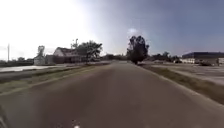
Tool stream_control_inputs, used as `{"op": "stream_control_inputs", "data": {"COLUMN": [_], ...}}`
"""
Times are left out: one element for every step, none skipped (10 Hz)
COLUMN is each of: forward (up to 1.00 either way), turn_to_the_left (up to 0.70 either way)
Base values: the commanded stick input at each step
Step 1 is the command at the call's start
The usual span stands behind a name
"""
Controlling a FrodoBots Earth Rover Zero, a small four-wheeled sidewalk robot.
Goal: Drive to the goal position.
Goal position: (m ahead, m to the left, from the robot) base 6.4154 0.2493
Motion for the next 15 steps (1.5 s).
{"op": "stream_control_inputs", "data": {"forward": [1.0, 1.0, 1.0, 1.0, 1.0, 1.0, 1.0, 1.0, 1.0, 1.0, 1.0, 1.0, 1.0, 1.0, 1.0], "turn_to_the_left": [-0.15, -0.16, -0.18, -0.19, -0.19, -0.17, -0.15, -0.14, -0.12, -0.09, -0.05, -0.04, -0.03, -0.03, -0.03]}}
